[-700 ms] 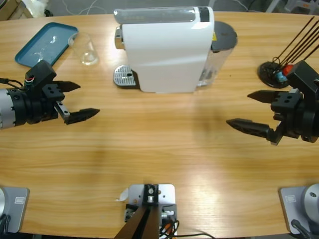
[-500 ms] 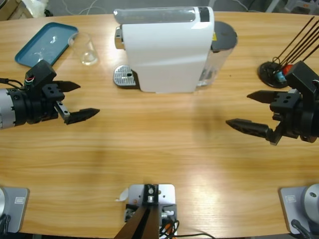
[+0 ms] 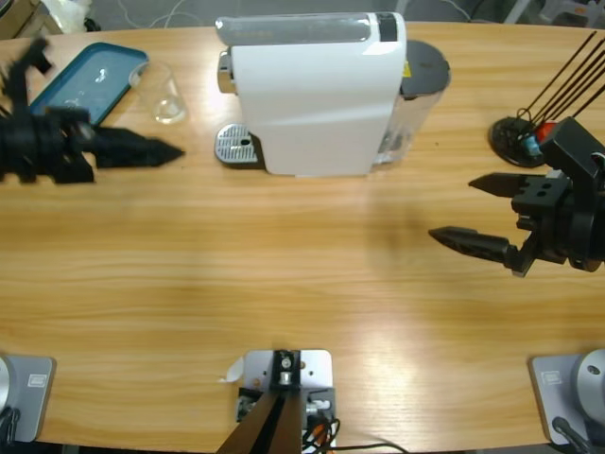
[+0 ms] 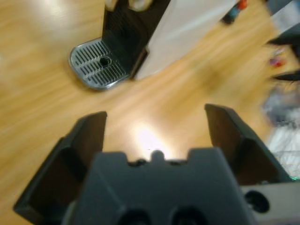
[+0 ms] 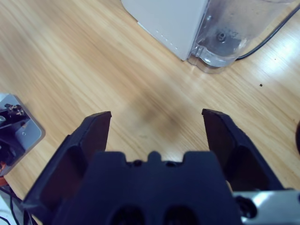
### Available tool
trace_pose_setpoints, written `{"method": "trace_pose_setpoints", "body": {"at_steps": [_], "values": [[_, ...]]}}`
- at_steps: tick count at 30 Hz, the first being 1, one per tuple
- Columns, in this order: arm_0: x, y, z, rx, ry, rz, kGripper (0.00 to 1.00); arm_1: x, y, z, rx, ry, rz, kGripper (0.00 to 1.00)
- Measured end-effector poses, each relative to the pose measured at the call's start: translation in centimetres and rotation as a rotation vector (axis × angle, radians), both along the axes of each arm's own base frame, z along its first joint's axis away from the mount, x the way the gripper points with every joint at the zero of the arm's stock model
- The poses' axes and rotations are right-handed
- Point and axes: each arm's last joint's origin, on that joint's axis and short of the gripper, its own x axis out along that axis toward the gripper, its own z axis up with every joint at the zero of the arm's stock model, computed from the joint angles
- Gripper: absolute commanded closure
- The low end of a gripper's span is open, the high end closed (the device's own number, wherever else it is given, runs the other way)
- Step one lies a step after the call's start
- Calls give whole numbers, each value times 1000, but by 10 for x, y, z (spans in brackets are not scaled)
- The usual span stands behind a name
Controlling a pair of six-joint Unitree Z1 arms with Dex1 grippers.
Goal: Pour coffee
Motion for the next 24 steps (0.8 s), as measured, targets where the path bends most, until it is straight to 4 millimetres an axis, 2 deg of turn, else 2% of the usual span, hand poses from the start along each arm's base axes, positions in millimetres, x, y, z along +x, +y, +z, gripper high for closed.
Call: {"method": "trace_pose_setpoints", "body": {"at_steps": [2, 4, 6, 8, 10, 13, 18, 24], "values": [[11, 6, 21, -117, 48, -45, 234, -1, -1, 0, 1, 6, -6, 137], [24, 11, 33, -212, 107, -44, 314, -2, -2, 1, 10, 14, -17, 138], [40, 18, 32, -278, 190, 19, 395, -3, -3, 2, 20, 17, -26, 138], [57, 24, 28, -343, 254, 93, 397, -5, -6, 4, 33, 11, -29, 138], [73, 29, 25, -408, 308, 152, 480, -6, -6, 4, 37, 9, -31, 138], [91, 30, 21, -479, 351, 161, 483, -6, -6, 5, 39, 8, -31, 138], [117, 17, 10, -562, 411, 87, 483, -6, -7, 5, 41, 7, -31, 137], [132, 1, -3, -569, 457, 67, 478, -6, -7, 5, 41, 7, -31, 137]]}}
